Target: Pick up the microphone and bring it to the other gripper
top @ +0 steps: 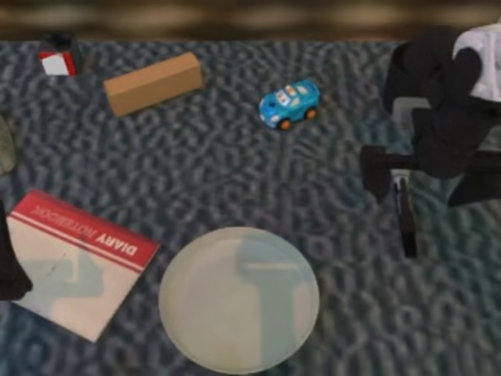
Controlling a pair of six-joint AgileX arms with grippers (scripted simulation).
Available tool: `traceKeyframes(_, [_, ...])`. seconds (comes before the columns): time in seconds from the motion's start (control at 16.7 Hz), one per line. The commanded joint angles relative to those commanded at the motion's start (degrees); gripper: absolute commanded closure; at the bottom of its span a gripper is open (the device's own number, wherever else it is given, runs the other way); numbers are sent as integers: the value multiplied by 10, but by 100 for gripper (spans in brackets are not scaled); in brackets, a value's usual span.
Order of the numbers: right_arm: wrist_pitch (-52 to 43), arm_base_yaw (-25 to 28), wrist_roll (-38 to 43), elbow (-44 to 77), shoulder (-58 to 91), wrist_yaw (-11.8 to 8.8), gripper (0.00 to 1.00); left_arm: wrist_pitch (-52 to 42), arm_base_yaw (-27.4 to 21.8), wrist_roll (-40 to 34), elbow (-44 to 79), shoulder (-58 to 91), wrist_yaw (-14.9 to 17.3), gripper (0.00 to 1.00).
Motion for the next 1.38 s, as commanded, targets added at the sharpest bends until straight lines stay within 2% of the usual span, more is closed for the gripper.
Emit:
traceKeyframes(0.36, [133,4,6,-46,83,1,0,0,0,0,0,0,0,0])
traceKeyframes(0.66, [143,5,6,-50,91,1,0,0,0,0,0,0,0,0])
traceKeyframes(1.38, [143,5,6,-50,91,1,90,0,0,0,0,0,0,0])
